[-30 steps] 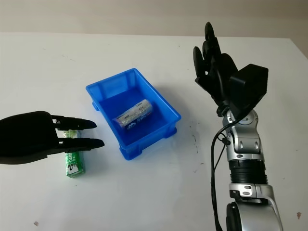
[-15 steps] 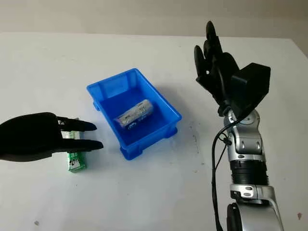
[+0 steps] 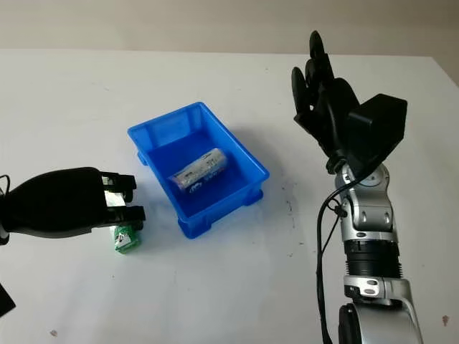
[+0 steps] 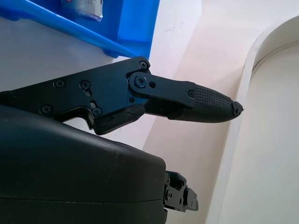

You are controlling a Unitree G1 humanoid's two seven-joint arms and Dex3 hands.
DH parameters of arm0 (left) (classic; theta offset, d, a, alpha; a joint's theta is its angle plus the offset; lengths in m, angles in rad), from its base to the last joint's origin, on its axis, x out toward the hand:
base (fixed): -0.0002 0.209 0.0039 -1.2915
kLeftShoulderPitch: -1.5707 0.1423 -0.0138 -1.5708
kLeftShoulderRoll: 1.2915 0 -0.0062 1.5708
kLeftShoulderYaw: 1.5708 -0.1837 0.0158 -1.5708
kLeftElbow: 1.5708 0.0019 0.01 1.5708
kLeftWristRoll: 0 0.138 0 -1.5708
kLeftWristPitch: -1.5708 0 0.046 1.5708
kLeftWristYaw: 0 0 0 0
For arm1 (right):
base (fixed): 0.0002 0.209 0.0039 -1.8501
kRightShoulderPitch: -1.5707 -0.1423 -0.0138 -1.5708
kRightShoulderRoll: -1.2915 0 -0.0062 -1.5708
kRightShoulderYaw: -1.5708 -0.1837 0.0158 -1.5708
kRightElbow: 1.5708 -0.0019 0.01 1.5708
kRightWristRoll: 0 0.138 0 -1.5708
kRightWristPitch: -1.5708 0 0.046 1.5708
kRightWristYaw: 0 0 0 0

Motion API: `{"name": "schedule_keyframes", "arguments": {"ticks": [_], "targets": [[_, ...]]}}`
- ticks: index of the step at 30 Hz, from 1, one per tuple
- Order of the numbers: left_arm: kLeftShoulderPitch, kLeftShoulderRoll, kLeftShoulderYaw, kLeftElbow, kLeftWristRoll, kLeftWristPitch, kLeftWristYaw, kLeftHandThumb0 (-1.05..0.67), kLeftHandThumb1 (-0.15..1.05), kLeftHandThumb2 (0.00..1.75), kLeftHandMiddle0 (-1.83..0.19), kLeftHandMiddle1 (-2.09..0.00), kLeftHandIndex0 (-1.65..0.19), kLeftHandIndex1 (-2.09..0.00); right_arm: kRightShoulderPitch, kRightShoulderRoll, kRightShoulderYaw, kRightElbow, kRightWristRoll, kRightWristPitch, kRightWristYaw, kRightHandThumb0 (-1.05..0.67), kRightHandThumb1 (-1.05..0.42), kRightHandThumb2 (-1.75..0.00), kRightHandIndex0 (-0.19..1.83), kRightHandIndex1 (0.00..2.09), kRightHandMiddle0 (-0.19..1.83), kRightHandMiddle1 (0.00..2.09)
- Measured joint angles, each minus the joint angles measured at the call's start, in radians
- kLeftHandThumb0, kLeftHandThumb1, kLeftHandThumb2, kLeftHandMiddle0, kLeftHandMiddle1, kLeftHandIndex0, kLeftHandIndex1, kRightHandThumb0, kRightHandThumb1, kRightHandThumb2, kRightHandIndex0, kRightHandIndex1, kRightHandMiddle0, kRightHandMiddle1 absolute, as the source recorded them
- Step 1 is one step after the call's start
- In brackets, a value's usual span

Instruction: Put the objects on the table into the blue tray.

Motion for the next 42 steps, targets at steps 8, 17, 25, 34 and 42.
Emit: {"name": "schedule_keyframes", "arguments": {"ticks": [8, 17, 25, 34, 42], "targets": [[0.002, 0.005, -0.016, 0.006, -0.103, 0.042, -0.053, -0.50, 1.05, 0.36, -1.29, -2.09, -0.88, -2.09, 0.000, 0.000, 0.000, 0.000, 0.002, 0.000, 0.004, -0.74, -1.05, -0.61, -0.19, 0.00, -0.19, 0.00], [0.042, -0.013, 0.070, -0.032, -0.542, 0.260, -0.319, -0.45, 1.05, 0.34, -1.01, -2.09, -0.76, -2.09, 0.001, 0.000, 0.000, 0.000, 0.002, -0.003, 0.001, -0.72, -1.05, -0.61, -0.19, 0.00, -0.19, 0.00], [-0.009, -0.013, 0.210, -0.111, -0.762, 0.456, -0.472, -0.41, 1.05, 0.21, -0.77, -2.09, -0.54, -2.09, 0.001, 0.003, 0.000, 0.001, 0.003, -0.006, -0.004, -0.73, -1.05, -0.59, -0.19, 0.00, -0.19, 0.00], [-0.082, -0.010, 0.290, -0.139, -0.772, 0.527, -0.503, -0.44, 1.05, 0.12, -0.77, -2.09, -0.48, -2.09, 0.001, 0.005, 0.000, 0.005, 0.006, -0.006, -0.001, -0.73, -1.05, -0.59, -0.19, 0.00, -0.19, 0.00], [-0.244, -0.069, 0.244, -0.121, -0.767, 0.540, -0.504, -0.44, 1.04, 0.07, -0.88, -2.09, -0.50, -2.09, 0.001, 0.006, 0.001, 0.016, 0.004, -0.007, -0.001, -0.73, -1.05, -0.59, -0.19, 0.00, -0.19, 0.00]]}}
